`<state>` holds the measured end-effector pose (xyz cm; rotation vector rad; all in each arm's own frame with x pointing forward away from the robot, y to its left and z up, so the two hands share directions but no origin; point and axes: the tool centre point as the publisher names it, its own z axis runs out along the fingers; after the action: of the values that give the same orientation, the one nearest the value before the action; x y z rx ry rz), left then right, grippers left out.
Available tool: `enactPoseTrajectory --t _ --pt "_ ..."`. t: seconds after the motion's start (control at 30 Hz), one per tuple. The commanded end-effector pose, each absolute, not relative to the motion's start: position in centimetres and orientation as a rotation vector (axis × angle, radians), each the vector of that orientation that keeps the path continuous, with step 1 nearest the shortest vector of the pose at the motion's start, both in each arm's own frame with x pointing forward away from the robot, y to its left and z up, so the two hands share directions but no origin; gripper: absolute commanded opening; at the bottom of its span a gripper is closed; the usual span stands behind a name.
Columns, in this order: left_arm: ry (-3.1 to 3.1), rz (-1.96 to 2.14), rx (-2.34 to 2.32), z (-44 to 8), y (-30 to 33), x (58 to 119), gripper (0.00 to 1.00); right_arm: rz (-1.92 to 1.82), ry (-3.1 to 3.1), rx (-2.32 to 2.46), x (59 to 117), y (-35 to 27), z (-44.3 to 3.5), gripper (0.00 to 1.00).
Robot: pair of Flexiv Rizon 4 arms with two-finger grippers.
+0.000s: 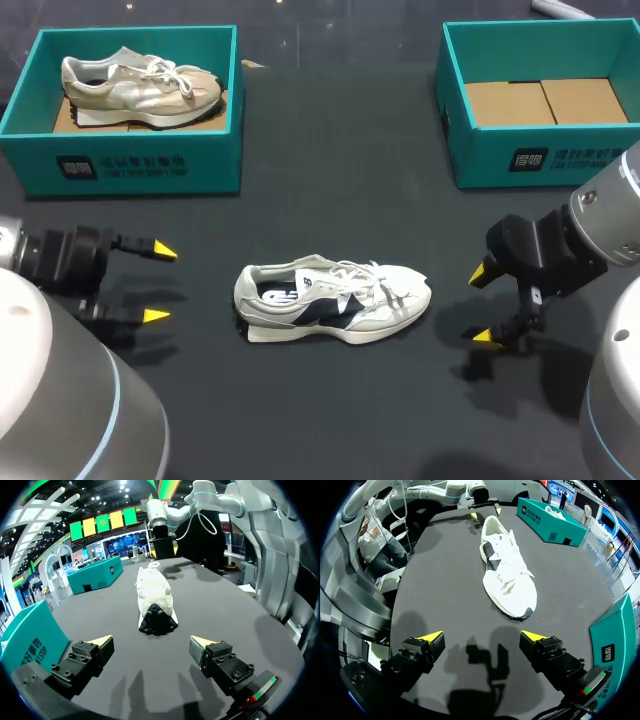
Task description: Take the shoe out of the shoebox, open the shoe tongue, remove and reinsert the insole, then place the shoe into the shoebox
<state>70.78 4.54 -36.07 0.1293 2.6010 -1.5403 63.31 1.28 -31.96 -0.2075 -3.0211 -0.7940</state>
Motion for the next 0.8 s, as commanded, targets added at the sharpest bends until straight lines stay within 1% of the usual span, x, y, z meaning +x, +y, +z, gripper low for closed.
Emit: enactPoseTrajectory --t 0.03,0.2,0.8 --pt "2.592 -1.556 0.078 -36.3 4.7 71.2 1.0 -0.79 -3.024 -0.21 63.1 1.3 -31.9 1.0" --pt "2.552 -1.674 -0.084 -37.9 5.0 72.0 1.0 -0.79 -3.024 -0.21 63.1 1.3 -31.9 1.0" --pt "2.534 -1.722 -0.111 -39.8 3.1 71.1 1.0 -0.79 -3.024 -0.21 63.1 1.3 -31.9 1.0"
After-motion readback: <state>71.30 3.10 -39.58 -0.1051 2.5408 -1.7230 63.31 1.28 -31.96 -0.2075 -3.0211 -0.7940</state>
